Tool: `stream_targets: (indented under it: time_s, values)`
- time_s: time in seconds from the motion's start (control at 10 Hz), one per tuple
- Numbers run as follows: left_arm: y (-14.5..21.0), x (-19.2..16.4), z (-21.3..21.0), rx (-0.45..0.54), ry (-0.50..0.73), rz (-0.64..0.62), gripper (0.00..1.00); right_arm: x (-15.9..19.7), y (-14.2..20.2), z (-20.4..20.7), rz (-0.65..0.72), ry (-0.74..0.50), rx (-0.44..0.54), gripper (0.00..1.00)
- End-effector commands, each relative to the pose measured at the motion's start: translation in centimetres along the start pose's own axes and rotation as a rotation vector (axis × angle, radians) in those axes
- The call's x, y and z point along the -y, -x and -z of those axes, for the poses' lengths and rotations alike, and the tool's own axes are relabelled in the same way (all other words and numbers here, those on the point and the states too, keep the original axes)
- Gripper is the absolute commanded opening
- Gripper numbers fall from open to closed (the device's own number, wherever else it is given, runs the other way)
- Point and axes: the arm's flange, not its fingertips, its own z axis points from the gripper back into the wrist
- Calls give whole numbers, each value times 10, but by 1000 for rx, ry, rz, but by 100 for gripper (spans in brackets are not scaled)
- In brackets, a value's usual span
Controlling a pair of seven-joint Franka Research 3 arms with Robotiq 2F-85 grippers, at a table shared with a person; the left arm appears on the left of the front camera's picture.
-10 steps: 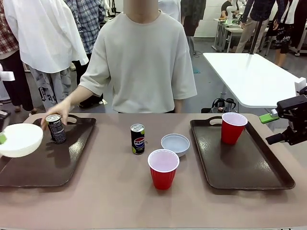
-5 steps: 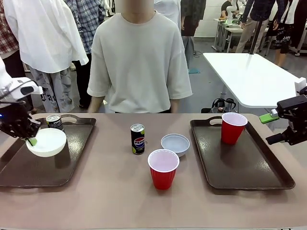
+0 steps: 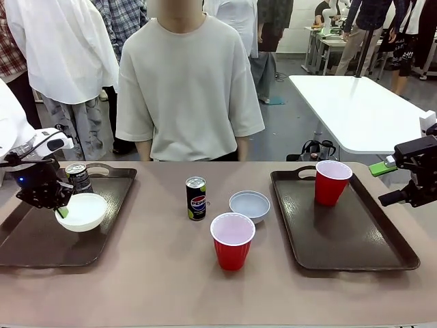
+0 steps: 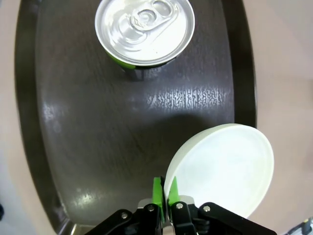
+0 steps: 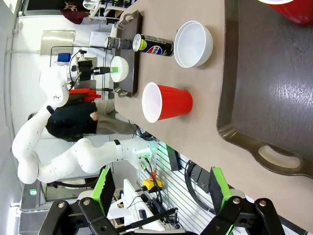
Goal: Prepare tableware on both trays.
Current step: Pick up a Picnic Bowl from the table and place it on a Handle tray.
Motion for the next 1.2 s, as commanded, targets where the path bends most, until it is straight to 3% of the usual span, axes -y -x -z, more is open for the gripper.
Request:
stream_targets:
  time_s: [0.0,0.3,0.4,0.5,0.6,0.7,0.8,0.9,1.0,1.1]
  values:
    - [14,3,15,-18,9,-14,4,0,-2,1,-16,-31,9,100]
    - [19,8,30,-43,13,-4,4,0,-2,1,-16,-31,9,100]
    - [20,8,30,-47,8,-13,9,0,-2,1,-16,-31,9,100]
    - [21,8,25,-40,10,-20,24,0,-2,1,-16,-31,9,100]
    - [20,8,18,-31,12,-22,29,0,-2,1,-16,-31,9,100]
    - [22,9,10,-23,12,-24,44,0,-2,1,-16,-31,9,100]
    - [22,8,3,-20,-9,-16,49,0,-2,1,-16,-31,9,100]
    - [20,5,-8,-14,-5,-23,64,0,-2,1,-16,-31,9,100]
    - [21,3,-18,-9,6,-21,69,0,-2,1,-16,-31,9,100]
    - [20,4,-29,-12,32,-14,84,0,-2,1,-16,-31,9,100]
